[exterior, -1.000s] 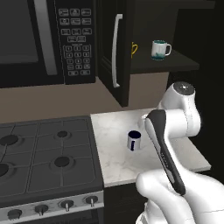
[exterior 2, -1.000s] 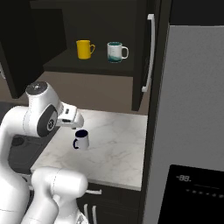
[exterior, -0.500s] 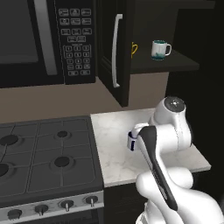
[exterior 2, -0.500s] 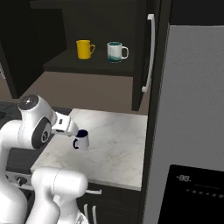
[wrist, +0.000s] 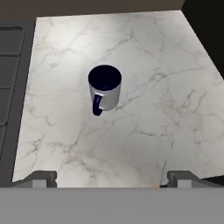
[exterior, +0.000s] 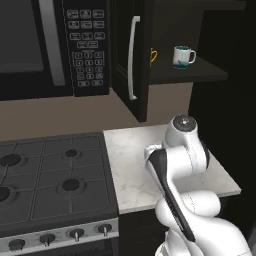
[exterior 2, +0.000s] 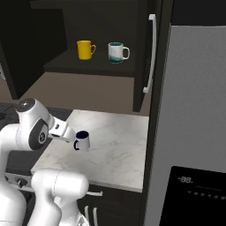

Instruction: Pick the mug on the counter and place it in the cabinet with the handle facing the right, like the mugs already inside.

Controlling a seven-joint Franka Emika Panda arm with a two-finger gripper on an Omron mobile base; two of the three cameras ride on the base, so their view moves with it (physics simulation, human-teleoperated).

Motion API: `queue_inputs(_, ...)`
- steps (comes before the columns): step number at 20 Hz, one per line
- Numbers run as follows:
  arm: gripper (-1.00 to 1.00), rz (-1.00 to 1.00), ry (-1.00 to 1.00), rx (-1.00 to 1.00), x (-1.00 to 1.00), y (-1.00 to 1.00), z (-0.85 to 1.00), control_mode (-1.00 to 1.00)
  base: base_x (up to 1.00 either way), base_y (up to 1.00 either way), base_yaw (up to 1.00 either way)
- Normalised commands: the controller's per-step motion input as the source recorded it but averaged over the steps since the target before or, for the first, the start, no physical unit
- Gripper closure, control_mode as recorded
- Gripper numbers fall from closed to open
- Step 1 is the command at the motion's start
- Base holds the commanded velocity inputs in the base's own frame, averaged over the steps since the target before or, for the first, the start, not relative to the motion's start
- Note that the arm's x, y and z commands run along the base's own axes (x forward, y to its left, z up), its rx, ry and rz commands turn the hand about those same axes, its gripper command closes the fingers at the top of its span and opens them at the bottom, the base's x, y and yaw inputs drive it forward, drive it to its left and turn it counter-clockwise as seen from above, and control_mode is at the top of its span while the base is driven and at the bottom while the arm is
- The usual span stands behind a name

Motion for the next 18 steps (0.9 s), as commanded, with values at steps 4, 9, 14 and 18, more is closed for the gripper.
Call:
queue_inputs(4,-1.0,-0.07,-0.01,0.0,0.0,0.03,-0.38,-1.0,0.0,0.0,0.0)
queue_inputs(9,-1.0,-0.05,-0.02,-0.01,0.04,0.0,-0.39,-1.0,0.0,0.0,0.0)
queue_inputs(14,-1.0,-0.03,-0.06,-0.06,0.01,0.0,-0.35,-1.0,0.0,0.0,0.0)
queue_inputs(18,-1.0,-0.03,-0.09,-0.06,0.01,0.0,-0.28,-1.0,0.0,0.0,0.0)
